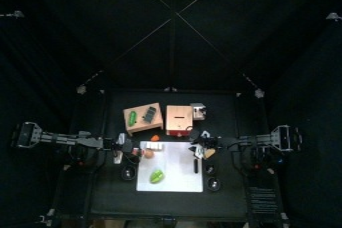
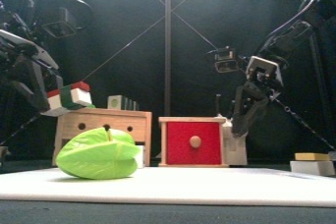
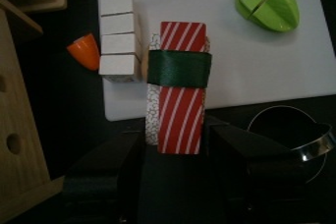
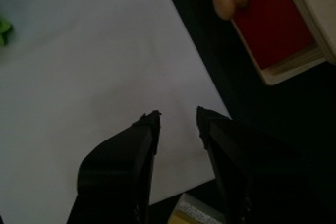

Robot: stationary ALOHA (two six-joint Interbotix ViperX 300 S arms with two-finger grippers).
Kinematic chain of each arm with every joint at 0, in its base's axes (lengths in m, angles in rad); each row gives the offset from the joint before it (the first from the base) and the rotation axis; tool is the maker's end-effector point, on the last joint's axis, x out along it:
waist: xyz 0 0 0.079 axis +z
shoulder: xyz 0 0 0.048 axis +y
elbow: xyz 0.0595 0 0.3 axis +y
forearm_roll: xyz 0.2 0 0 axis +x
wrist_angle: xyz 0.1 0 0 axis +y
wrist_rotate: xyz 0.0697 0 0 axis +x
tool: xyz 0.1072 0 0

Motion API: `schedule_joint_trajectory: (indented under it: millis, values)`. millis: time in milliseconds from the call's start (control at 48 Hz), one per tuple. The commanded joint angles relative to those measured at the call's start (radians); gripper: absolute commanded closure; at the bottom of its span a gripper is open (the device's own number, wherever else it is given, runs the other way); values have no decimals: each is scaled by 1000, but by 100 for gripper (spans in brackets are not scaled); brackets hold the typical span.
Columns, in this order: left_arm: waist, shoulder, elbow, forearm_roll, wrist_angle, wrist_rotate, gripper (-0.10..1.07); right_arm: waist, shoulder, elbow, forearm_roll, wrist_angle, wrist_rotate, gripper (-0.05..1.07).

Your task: Unwrap salmon sushi

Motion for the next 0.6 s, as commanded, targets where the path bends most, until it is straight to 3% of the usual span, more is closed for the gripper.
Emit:
schedule_joint_trajectory:
  millis: [0,146,354,583]
  values:
    - [-3,-2,-12,9,-71,0,38,2,-21,-49,60,-11,9,28]
    - [9,8,-12,49,-238,-2,39,-14,-43,-126,250,-15,81,28]
    - [71,98,-20,58,-518,-2,39,-18,-67,-155,313,-135,164,27]
    - [94,249,-112,-23,-545,-2,39,0,-66,-94,396,-399,313,26]
